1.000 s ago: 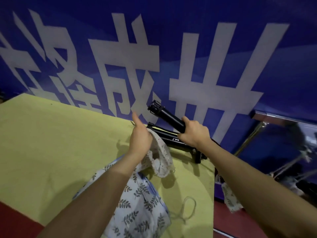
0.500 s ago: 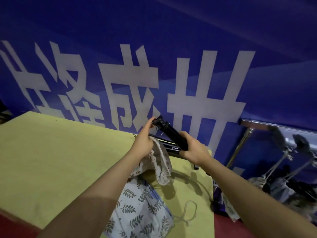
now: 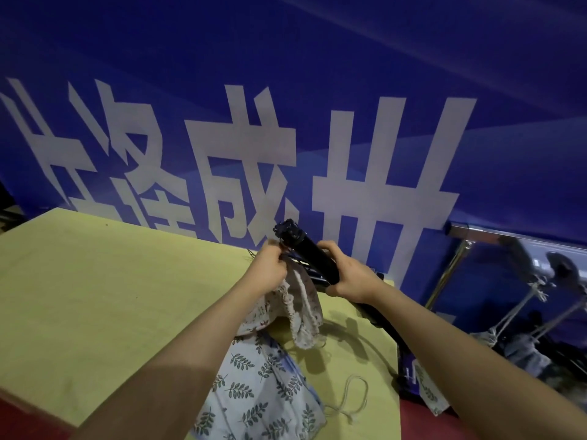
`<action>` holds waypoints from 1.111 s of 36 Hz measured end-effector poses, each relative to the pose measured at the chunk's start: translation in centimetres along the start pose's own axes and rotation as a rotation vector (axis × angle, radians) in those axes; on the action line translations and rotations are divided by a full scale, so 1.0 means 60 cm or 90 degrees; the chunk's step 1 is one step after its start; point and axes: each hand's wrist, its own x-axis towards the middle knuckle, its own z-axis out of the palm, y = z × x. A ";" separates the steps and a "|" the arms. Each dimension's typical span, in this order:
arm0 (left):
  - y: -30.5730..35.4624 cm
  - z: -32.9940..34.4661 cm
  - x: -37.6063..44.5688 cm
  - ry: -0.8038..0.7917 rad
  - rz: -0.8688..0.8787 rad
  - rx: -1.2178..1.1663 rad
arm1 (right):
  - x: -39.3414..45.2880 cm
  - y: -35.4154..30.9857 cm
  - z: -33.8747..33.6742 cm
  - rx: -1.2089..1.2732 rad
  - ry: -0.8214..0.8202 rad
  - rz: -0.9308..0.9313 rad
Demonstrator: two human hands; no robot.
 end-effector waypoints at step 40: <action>-0.021 -0.030 -0.014 0.039 -0.050 -0.101 | -0.037 0.023 0.032 -0.290 0.031 -0.044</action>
